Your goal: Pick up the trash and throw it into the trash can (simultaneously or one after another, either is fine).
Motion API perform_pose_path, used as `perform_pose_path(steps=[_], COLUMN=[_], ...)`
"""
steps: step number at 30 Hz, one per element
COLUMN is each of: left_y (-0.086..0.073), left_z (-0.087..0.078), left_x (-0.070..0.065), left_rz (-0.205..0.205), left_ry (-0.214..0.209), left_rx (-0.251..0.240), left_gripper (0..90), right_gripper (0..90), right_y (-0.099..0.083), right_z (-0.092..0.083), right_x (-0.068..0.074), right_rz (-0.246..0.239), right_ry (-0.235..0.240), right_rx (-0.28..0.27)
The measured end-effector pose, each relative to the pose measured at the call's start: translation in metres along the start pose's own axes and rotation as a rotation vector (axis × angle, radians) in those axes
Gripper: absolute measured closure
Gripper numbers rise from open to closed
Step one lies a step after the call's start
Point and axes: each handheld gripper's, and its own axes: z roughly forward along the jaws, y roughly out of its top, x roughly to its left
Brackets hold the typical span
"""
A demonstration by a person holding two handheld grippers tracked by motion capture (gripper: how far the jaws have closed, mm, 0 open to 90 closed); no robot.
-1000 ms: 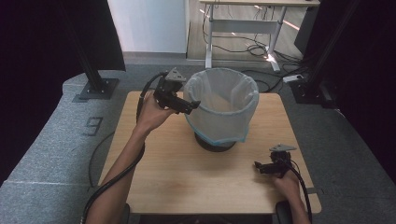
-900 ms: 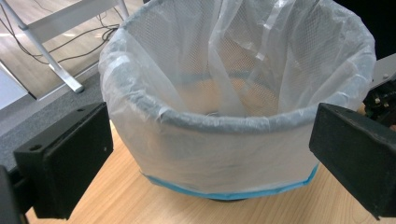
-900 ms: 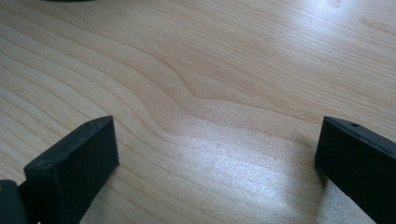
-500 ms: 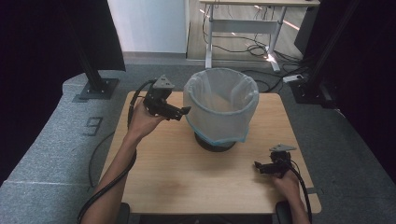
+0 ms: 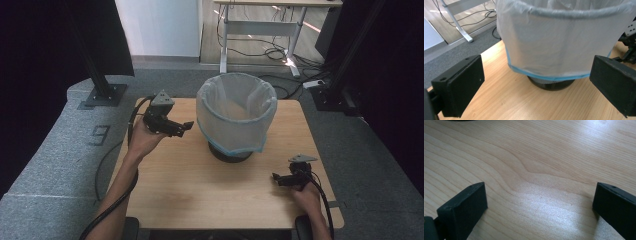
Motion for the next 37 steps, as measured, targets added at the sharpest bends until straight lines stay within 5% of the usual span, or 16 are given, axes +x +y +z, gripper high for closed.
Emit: perform_pose_path(steps=[20,37], left_y=[-0.065,-0.130], left_z=[0.014,0.043], left_x=[0.004,-0.002], left_rz=[-0.032,-0.052], left_ry=[0.022,0.051], left_rx=[0.036,0.081], left_gripper=[0.0,0.0], right_gripper=[0.0,0.0], right_y=[0.000,0.000], right_z=[0.000,0.000], right_x=[0.000,0.001], right_rz=[0.001,0.005], right_ry=[0.000,-0.004], right_rx=[-0.002,-0.002])
